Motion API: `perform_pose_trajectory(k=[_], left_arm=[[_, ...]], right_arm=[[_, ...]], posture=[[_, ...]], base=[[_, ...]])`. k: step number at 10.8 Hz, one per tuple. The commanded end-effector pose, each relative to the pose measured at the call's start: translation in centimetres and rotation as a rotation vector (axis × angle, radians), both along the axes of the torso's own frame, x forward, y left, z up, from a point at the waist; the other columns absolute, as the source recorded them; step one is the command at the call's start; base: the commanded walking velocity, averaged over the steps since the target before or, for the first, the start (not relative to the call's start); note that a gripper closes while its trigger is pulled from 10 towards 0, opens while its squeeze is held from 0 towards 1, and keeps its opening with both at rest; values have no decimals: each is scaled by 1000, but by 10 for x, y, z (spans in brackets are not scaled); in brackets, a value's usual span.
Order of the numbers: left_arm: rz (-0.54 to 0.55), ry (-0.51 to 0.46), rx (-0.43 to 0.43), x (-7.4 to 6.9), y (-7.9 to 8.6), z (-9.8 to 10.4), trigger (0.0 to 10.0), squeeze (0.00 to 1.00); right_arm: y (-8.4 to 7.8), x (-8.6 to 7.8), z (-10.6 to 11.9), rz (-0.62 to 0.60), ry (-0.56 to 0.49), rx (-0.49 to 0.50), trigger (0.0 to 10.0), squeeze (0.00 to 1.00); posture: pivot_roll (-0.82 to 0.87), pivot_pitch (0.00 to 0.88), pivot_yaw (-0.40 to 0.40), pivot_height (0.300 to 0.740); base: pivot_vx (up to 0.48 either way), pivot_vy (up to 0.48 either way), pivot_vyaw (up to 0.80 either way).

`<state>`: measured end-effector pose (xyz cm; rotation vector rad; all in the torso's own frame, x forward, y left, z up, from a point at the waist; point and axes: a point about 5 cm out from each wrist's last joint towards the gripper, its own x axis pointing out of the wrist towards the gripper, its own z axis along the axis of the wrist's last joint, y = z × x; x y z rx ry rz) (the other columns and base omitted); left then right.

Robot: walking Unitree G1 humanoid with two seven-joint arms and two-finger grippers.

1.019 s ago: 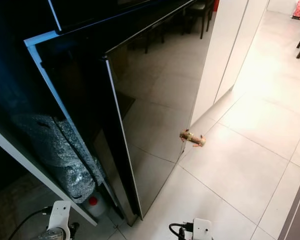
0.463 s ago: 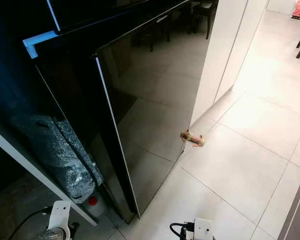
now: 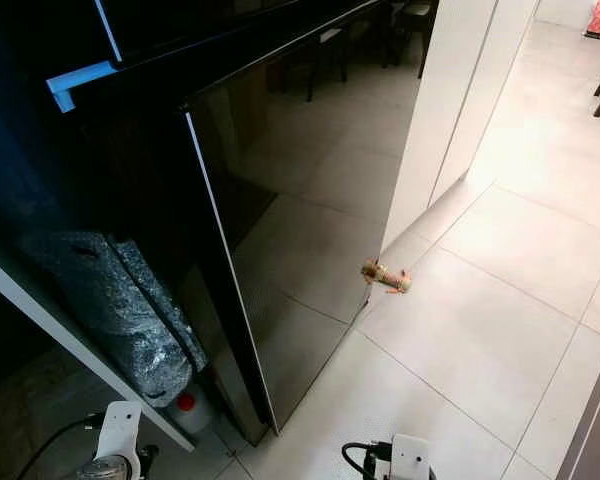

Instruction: Restocking fridge

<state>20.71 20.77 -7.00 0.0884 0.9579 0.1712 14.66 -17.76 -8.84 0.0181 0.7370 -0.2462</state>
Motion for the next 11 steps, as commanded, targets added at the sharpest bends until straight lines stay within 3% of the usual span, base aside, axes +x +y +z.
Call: perform_pose_trajectory(k=[1,8,9,10,11], left_arm=[[12,0,-8,-1,2,0,10000,0],[13,1,-14,-2,2,-1,10000,0],[13,2,-15,-2,1,-1,10000,0],[13,3,-15,-2,1,-1,10000,0],[13,3,-16,-2,1,-1,10000,0]], right_arm=[[2,-4,-1,-15,-4,6,10000,0],[2,-3,2,-14,-47,-5,10000,0],[-32,19,26,-31,-255,-95,10000,0],[-49,31,45,-47,-396,-118,10000,0],[-50,34,52,-42,-439,-127,10000,0]], posture=[[-191,19,36,740],[-194,9,36,740],[-194,9,36,740],[-197,5,37,740],[-199,2,36,740]], base=[[0,0,0],[0,0,0],[0,0,0],[0,0,0],[0,0,0]])
